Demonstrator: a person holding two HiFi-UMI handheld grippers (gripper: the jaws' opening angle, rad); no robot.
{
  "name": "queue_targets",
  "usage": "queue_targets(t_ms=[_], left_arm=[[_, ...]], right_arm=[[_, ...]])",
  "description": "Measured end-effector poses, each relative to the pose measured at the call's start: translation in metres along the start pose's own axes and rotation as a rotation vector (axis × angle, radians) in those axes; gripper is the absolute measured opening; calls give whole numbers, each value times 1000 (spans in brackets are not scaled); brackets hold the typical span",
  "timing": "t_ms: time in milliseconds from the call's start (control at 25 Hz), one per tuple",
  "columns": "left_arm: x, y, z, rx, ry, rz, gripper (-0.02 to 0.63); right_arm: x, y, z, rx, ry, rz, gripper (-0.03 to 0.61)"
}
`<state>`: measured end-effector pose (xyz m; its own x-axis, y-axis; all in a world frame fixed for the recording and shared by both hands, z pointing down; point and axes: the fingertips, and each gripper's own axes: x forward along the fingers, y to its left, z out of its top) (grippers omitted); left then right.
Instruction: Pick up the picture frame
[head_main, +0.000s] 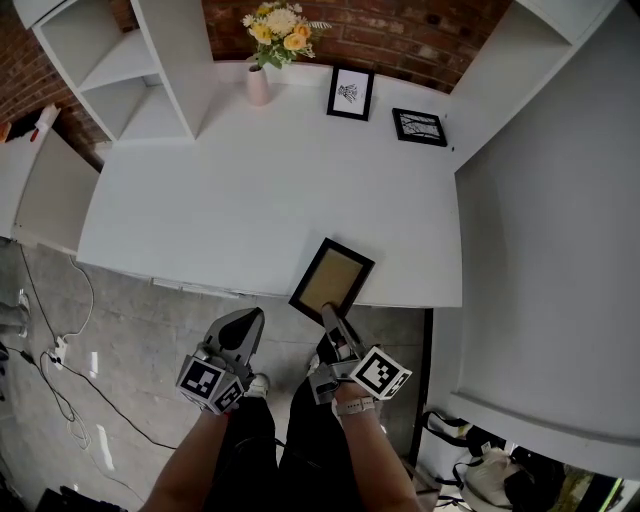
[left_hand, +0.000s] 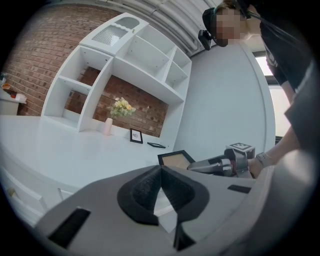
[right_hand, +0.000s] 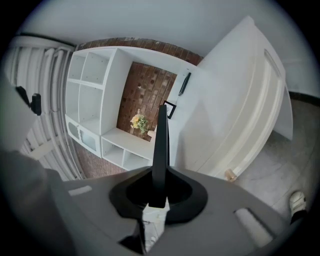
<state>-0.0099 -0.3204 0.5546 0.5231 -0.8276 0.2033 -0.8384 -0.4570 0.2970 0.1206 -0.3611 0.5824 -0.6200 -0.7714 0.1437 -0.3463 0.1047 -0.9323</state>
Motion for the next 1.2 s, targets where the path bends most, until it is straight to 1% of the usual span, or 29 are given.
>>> queue_targets(t_ms=[160,320,720,1000,1200], left_arm=[[-5,1,8,18,-10,-10,3],[-10,5,17,34,-27,-14,3],[-24,2,39,60,-59,-44,3],[-34,5,54,72,-92,-56,3],[-42,8,64,78,-107,-60,3]], right_arm=[[-12,-2,4,-116,20,-63,40],[-19,8,10,-243,12,-85,40],[-42,34,18,-447,-27,-131,40],[-52,59,23,-599,-61,-144,40],[-60,76,24,-651,-110,-130,40]])
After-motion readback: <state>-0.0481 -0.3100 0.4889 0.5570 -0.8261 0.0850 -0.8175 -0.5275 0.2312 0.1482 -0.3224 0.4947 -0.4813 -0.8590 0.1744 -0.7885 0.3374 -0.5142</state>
